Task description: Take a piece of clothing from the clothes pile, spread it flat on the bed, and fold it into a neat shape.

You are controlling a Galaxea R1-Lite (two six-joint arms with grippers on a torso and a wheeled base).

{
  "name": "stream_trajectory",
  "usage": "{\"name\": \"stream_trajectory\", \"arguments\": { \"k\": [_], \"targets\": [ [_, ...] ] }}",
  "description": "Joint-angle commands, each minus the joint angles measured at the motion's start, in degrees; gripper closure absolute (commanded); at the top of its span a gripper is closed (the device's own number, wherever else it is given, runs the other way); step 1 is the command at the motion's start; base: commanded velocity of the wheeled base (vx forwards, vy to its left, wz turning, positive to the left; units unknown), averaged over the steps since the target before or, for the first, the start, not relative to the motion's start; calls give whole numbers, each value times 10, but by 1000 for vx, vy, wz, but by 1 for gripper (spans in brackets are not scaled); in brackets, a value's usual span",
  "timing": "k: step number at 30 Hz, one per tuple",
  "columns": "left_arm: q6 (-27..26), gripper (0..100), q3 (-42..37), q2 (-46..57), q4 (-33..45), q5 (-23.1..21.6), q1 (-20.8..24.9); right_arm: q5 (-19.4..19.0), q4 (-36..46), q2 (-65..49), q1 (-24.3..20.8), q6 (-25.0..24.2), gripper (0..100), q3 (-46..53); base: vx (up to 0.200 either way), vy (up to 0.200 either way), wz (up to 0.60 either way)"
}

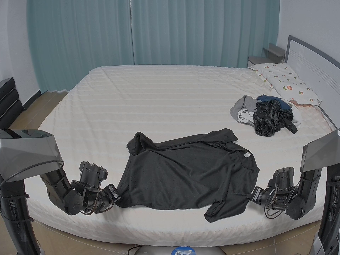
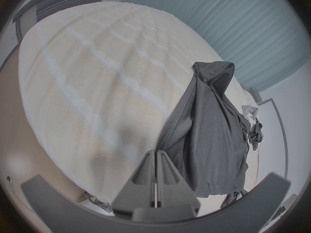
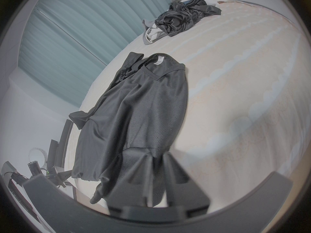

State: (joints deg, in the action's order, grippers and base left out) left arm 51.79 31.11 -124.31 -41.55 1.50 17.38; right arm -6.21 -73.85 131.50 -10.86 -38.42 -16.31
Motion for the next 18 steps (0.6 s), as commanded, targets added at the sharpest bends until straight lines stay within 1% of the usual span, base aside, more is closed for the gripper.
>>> {"name": "stream_trajectory", "arguments": {
  "k": [1,3,4,5,6,7,11,12,14,15,18],
  "targets": [
    [-24,100,-18,18,9,1,-5,8,8,-48,33,34,100,37,0,0,0],
    [-34,100,-22,30,27,1,-6,7,7,-52,54,68,100,50,0,0,0],
    [-40,100,-22,43,50,1,-7,6,7,-57,73,96,100,56,0,0,0],
    [-40,100,-22,43,50,1,-7,6,7,-57,73,96,100,56,0,0,0],
    [-45,100,-22,58,79,0,-7,2,7,-63,88,120,100,63,0,0,0],
    [-51,100,-22,69,101,0,-6,1,8,-69,95,132,100,67,0,0,0],
    [-85,100,-22,96,178,0,-4,-10,9,-93,106,161,100,88,0,0,0],
    [-85,100,-22,96,178,0,-4,-10,9,-93,106,161,100,88,0,0,0],
    [-94,100,-23,104,208,0,-3,-16,19,-118,110,174,100,96,0,0,0],
    [-95,100,-23,105,210,0,-3,-16,20,-120,111,175,100,97,0,0,0],
    [-104,100,-23,119,244,0,0,-18,57,-168,119,184,100,95,0,0,0]
  ]
}}
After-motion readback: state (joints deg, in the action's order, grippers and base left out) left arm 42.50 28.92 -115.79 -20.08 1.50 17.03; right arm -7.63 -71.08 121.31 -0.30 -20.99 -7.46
